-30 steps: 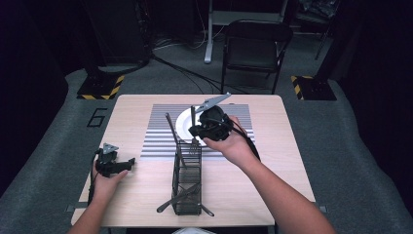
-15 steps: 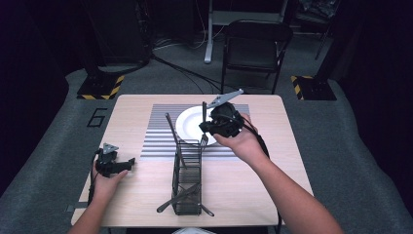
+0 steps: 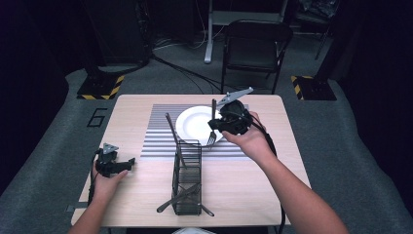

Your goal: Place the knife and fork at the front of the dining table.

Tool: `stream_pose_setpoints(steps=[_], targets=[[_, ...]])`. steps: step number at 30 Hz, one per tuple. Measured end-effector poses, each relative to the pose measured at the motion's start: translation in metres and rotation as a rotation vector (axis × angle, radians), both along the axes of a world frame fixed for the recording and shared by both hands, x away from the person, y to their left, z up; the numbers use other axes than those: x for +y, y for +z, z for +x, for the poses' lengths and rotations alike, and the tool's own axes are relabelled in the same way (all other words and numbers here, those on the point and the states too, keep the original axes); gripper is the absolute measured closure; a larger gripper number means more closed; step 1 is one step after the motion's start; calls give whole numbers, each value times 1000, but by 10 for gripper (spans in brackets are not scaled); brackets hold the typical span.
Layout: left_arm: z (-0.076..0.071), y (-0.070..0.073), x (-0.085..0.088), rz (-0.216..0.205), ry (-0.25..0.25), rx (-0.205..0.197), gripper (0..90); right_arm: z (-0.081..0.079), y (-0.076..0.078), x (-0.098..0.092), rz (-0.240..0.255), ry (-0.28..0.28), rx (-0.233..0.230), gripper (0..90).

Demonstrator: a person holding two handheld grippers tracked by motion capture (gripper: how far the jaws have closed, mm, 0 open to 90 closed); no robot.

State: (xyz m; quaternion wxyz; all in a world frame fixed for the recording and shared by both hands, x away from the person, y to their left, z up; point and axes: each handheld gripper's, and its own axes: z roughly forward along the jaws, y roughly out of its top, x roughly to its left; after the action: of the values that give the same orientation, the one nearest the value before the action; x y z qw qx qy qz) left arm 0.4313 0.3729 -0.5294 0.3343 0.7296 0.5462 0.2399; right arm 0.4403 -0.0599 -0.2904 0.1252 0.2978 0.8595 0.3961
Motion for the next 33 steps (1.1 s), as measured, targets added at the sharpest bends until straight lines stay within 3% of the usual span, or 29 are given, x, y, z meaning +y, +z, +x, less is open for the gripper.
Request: stream_pose_setpoints(steps=[17,33], targets=[[0,0,0,-1,0,0,154,17,-14,-23,-3,-69,7,870],[0,0,0,-1,0,0,154,35,-49,-42,-42,-141,27,870]])
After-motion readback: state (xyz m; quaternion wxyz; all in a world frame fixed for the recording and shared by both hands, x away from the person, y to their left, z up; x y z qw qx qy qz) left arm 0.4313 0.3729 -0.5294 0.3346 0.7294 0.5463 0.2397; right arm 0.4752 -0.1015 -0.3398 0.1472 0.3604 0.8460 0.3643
